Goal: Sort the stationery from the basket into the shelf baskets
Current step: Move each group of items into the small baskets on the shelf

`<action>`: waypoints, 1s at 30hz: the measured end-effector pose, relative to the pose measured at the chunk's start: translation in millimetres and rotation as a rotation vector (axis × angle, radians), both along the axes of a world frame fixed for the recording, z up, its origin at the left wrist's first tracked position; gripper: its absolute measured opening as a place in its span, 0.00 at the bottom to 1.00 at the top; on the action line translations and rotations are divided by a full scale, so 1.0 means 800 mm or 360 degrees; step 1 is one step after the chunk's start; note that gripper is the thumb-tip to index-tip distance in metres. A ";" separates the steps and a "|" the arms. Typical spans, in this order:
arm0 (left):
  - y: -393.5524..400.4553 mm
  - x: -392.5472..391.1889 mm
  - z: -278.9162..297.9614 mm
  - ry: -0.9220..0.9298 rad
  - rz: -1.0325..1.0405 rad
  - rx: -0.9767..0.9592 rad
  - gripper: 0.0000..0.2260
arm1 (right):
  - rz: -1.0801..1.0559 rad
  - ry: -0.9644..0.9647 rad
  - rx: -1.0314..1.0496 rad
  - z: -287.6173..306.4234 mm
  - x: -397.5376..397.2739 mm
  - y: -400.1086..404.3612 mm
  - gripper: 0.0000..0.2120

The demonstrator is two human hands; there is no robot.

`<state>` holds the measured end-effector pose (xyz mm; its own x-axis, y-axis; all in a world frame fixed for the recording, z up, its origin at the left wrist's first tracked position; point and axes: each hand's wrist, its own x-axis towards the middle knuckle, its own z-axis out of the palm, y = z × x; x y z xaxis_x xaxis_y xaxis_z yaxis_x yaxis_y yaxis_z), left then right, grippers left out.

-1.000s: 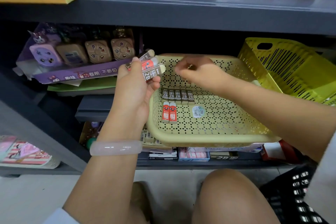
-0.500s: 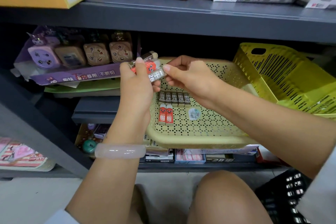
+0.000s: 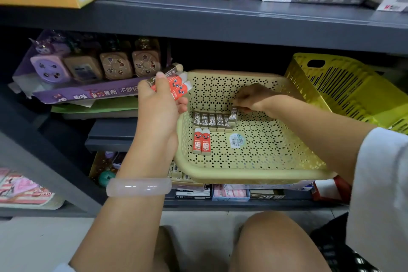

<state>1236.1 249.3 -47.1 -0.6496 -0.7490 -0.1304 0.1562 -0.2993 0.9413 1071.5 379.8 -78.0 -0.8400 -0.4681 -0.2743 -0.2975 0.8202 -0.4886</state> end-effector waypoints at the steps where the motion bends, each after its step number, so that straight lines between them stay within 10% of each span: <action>1: 0.000 0.000 0.000 0.0007 0.0001 0.0004 0.08 | 0.0014 -0.0002 0.0004 -0.004 -0.001 -0.001 0.13; 18: 0.000 -0.001 0.002 0.0011 -0.0026 0.0021 0.08 | -0.0061 -0.0240 -0.0165 0.008 0.009 -0.001 0.09; 23: 0.006 -0.002 0.003 0.0002 -0.0078 0.0059 0.09 | 0.0195 -0.0547 -0.1162 0.050 0.060 -0.030 0.03; 30: 0.006 -0.001 0.006 0.0003 -0.0101 0.0073 0.13 | 0.0219 -0.0626 -0.1507 0.052 0.090 -0.051 0.06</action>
